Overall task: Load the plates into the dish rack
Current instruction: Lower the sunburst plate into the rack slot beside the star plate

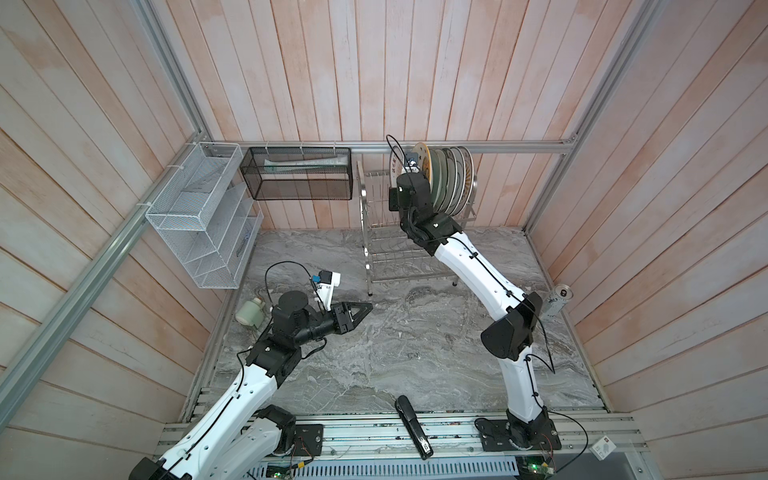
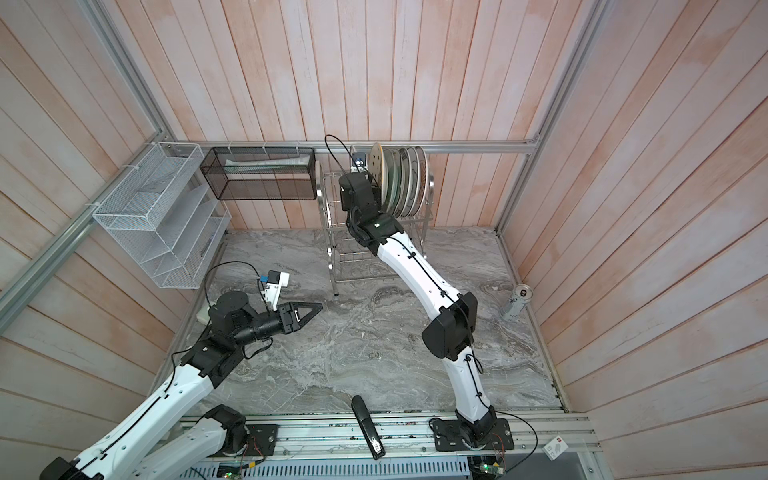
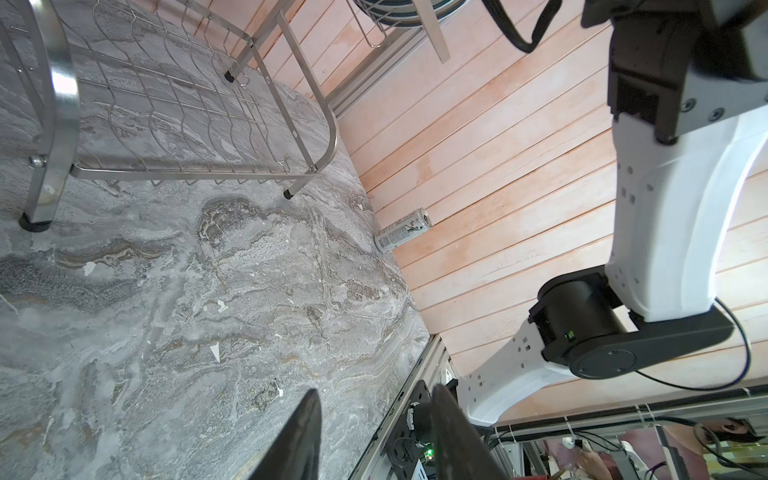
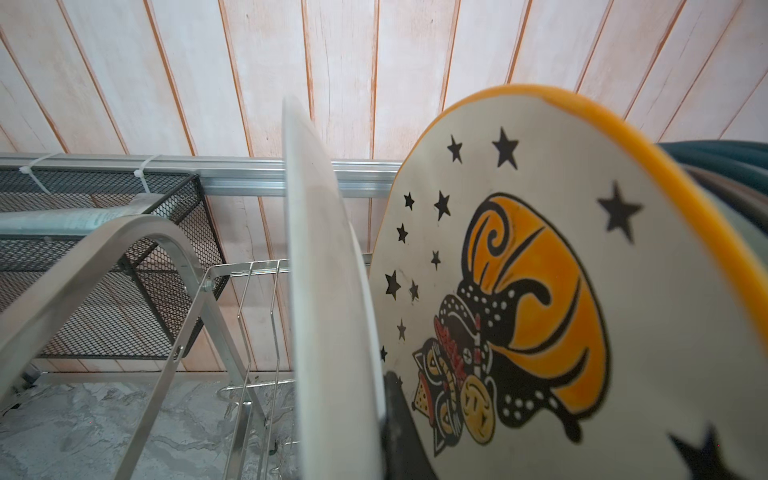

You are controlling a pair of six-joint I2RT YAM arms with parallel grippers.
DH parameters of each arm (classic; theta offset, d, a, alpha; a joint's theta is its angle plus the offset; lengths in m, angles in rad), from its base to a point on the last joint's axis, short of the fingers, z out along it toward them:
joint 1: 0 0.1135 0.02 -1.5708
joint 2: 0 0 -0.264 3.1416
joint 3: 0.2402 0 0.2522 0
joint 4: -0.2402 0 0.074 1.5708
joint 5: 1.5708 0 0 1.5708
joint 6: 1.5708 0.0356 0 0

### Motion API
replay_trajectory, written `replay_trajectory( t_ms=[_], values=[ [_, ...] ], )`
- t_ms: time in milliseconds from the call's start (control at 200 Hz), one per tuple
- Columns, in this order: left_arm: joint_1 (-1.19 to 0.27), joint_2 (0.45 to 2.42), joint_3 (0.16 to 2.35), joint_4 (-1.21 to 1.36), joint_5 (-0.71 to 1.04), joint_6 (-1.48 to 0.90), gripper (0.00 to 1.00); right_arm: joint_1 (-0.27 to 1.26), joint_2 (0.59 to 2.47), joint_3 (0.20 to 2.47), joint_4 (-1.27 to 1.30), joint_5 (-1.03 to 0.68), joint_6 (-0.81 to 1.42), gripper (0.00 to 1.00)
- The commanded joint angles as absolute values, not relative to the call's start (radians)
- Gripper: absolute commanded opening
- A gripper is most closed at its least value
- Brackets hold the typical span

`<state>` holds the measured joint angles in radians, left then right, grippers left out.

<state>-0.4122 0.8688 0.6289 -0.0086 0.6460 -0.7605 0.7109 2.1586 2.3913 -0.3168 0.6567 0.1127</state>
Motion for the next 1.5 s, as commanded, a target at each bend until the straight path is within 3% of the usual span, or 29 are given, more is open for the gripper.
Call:
replay_trajectory(
  t_ms=[0, 335, 1060, 1495],
  values=[
    [-0.41, 0.849, 0.609, -0.004, 0.634, -0.753, 0.44, 0.705, 2.2, 2.441, -0.325, 0.65, 0.14, 0.0],
    [-0.408, 0.845, 0.612, -0.009, 0.634, -0.749, 0.45, 0.704, 2.259, 2.552, -0.393, 0.658, 0.149, 0.0],
    [-0.407, 0.818, 0.615, -0.044, 0.63, -0.732, 0.45, 0.706, 2.269, 2.556, -0.431, 0.614, 0.192, 0.0],
    [-0.405, 0.818, 0.618, -0.046, 0.63, -0.732, 0.45, 0.707, 2.254, 2.554, -0.441, 0.615, 0.18, 0.15]
  ],
)
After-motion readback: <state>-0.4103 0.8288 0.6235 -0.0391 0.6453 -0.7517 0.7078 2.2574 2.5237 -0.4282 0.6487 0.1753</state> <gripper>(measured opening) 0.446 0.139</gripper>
